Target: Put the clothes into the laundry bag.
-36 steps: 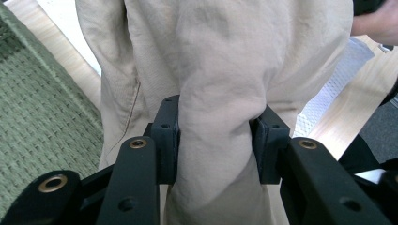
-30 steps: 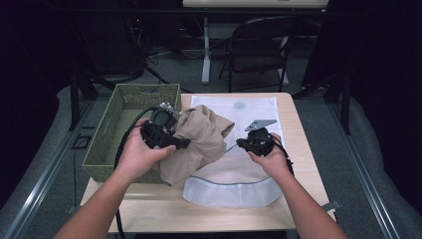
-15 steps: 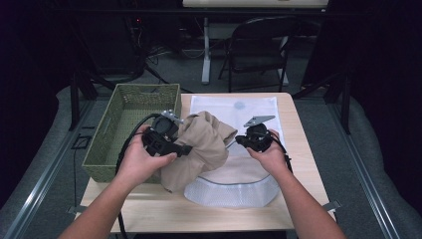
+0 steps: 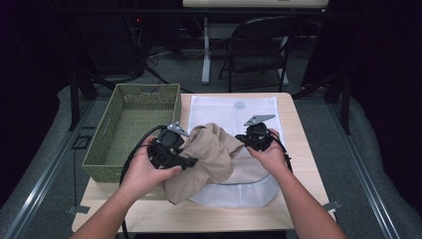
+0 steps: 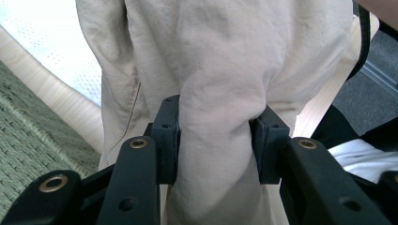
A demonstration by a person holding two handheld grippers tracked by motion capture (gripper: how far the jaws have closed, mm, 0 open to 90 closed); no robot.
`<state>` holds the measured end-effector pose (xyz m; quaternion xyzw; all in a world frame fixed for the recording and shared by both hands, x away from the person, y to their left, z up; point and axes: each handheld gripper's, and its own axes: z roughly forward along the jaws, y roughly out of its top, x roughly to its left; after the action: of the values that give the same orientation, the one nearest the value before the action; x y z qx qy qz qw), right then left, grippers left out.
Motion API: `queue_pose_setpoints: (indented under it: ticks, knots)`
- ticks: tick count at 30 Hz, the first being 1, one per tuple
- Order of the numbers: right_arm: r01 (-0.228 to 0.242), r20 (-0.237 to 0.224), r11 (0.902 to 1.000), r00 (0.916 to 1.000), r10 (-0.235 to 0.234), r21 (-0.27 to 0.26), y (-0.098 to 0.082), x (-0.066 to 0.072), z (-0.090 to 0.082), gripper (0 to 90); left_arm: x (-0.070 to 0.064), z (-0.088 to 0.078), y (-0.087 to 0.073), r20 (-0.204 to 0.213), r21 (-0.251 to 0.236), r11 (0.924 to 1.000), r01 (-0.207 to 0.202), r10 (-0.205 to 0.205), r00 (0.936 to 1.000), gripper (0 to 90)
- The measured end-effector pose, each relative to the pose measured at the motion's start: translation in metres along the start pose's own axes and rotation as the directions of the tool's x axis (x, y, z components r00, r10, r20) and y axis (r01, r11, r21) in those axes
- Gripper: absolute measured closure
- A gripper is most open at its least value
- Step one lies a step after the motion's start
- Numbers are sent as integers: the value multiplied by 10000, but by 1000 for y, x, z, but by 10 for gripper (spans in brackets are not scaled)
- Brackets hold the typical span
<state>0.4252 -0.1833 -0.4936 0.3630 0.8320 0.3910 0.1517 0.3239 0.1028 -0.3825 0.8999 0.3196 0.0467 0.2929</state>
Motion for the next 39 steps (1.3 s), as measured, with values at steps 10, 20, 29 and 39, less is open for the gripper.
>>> queue_pose_setpoints:
  ticks: [10, 20, 29, 39]
  knots:
    - [109, -95, 9997, 9999, -111, -203, 1, 3, -6, 891, -12, 9, -3, 232, 78, 9997, -221, 219, 9995, 610]
    - [63, -112, 9998, 9999, -65, -206, 1, 3, -9, 891, -20, 25, -4, 436, 306, 9989, -362, 348, 9984, 610]
    - [151, -132, 9997, 9998, -154, -197, 2, 4, -8, 891, -26, 45, -7, 565, 539, 9974, -483, 452, 9974, 610]
    - [170, -148, 9997, 9997, -172, -181, 2, 4, -9, 891, -30, 62, -10, 689, 783, 9954, -549, 495, 9964, 611]
